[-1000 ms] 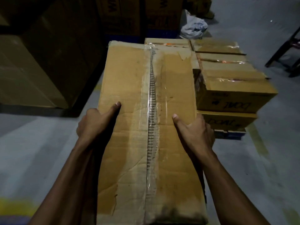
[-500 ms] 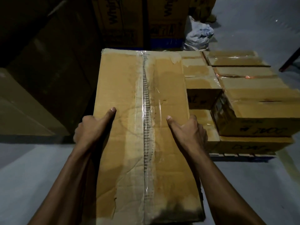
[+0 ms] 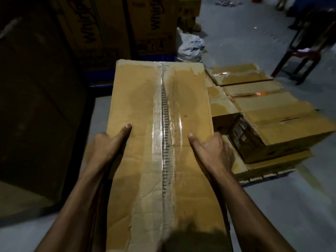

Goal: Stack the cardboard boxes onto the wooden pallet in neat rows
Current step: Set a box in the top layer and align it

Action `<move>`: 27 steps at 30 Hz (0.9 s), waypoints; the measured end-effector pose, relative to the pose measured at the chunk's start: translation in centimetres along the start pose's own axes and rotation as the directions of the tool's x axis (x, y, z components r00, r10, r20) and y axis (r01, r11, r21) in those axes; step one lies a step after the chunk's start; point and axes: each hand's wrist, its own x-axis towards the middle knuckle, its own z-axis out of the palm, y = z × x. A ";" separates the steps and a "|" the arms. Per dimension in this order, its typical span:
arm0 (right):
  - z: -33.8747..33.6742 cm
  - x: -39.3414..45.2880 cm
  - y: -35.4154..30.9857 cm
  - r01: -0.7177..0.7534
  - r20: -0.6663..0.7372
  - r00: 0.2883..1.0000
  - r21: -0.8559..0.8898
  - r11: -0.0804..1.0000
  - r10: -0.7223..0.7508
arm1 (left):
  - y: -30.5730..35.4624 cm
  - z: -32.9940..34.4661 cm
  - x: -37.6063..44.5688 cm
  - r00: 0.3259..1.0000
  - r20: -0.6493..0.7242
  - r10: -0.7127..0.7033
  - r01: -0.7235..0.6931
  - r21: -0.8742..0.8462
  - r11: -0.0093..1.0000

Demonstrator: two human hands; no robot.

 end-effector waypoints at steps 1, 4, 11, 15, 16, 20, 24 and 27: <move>0.6 0.1 -0.8 -0.025 -0.025 0.999 -0.009 1.000 0.025 | 0.3 -0.2 1.4 0.999 0.023 0.034 -0.034 -0.007 0.999; 2.6 0.5 -3.0 -0.123 -0.088 0.989 -0.015 0.992 0.122 | 1.0 -0.4 5.9 0.993 0.083 0.086 -0.089 0.032 0.996; 4.7 0.1 -5.9 -0.342 -0.242 0.909 0.031 0.939 0.339 | 3.9 -0.6 12.5 0.938 0.234 0.256 -0.288 0.113 0.951; 4.8 -0.5 -5.5 -0.441 -0.307 0.846 0.055 0.896 0.435 | 5.8 1.1 13.8 0.894 0.332 0.302 -0.348 0.088 0.933; 4.7 -0.5 -5.3 -0.470 -0.324 0.825 0.062 0.880 0.463 | 6.4 1.8 13.9 0.886 0.352 0.302 -0.353 0.090 0.931; 3.8 -0.4 -3.3 -0.553 -0.390 0.748 0.083 0.829 0.538 | 8.9 5.5 13.4 0.835 0.426 0.347 -0.415 0.073 0.907; 2.9 0.6 -0.7 -0.624 -0.405 0.680 0.118 0.773 0.611 | 11.0 9.9 12.6 0.791 0.498 0.355 -0.421 0.021 0.907; 2.5 2.0 1.5 -0.657 -0.405 0.639 0.155 0.738 0.654 | 12.8 13.3 12.6 0.759 0.543 0.360 -0.472 0.078 0.878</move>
